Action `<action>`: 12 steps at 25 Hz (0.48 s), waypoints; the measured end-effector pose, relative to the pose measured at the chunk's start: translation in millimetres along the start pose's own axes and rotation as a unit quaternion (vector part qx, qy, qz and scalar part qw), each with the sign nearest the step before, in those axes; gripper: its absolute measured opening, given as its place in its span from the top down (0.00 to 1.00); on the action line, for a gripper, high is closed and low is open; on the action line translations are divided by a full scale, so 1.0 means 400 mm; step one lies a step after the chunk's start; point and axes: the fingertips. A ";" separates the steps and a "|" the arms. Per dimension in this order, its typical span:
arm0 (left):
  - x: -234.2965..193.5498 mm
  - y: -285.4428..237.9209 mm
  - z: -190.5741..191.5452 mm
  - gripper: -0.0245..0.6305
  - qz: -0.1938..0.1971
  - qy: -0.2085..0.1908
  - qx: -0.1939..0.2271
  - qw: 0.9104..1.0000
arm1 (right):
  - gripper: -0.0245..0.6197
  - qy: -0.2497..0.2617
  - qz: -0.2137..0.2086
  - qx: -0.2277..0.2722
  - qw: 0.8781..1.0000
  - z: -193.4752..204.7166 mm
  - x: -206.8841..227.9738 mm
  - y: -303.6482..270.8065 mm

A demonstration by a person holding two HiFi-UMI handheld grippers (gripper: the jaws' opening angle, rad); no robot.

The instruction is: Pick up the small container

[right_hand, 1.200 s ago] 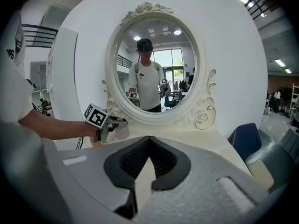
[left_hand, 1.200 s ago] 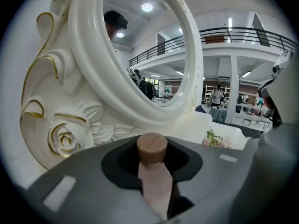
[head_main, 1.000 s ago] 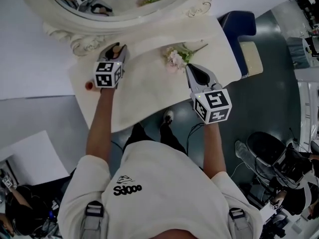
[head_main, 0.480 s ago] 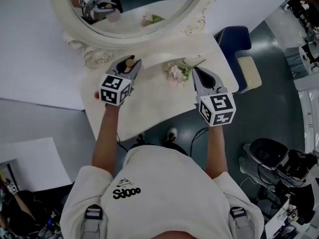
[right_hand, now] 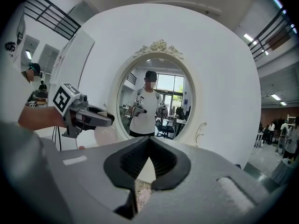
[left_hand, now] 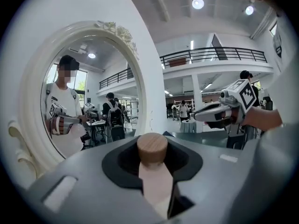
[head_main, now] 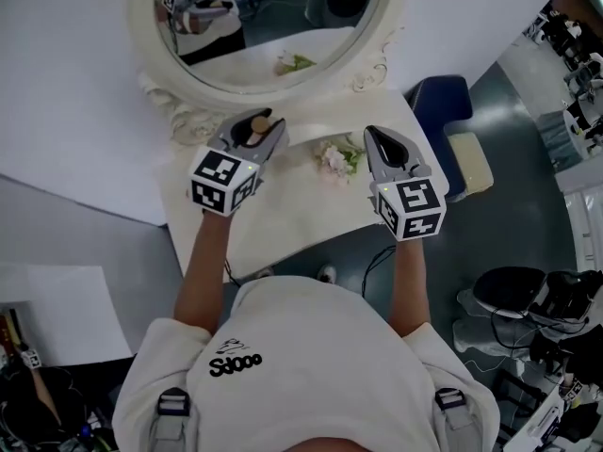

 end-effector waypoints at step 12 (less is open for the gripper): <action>-0.002 0.074 -0.151 0.76 -0.013 -0.016 0.058 0.998 | 0.96 0.039 -0.013 0.011 0.999 -0.081 -0.041 0.010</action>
Point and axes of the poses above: the fingertips, and each gripper's own axes: y backward along the fingers, x to its right, z out of its underside, and after that the axes turned 11 degrees about -z, right-handed
